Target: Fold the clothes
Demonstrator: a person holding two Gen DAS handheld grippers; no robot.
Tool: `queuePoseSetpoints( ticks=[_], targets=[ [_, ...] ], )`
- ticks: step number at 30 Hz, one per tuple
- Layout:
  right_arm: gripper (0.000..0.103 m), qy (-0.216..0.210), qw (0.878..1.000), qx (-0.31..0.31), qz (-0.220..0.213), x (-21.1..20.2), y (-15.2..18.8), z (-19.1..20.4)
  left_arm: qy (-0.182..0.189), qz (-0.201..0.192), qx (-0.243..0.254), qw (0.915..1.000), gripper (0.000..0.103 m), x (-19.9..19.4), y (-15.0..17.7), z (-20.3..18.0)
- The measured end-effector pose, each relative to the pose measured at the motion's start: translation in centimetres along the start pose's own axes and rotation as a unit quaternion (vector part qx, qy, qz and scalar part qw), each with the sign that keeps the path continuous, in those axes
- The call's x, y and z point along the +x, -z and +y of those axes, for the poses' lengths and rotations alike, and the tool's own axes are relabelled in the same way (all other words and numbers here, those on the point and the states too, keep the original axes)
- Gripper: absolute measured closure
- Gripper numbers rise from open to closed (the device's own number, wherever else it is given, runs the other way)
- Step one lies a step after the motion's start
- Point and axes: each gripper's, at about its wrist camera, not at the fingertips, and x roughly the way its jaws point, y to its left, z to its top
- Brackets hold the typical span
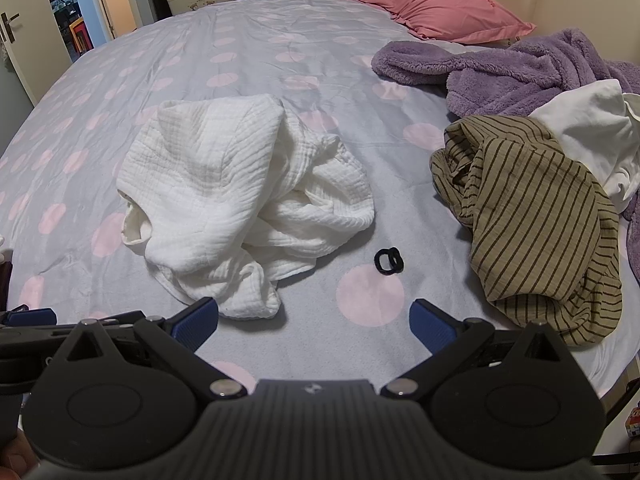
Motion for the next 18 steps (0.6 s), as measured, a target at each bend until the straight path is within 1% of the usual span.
queuePoseSetpoints(
  ticks=[18],
  targets=[
    [0.0,0.002,1.0,0.0,0.0,0.07,0.02,0.03,0.001,0.0,0.0,1.0,0.004,-0.06,0.08,0.05]
  ],
)
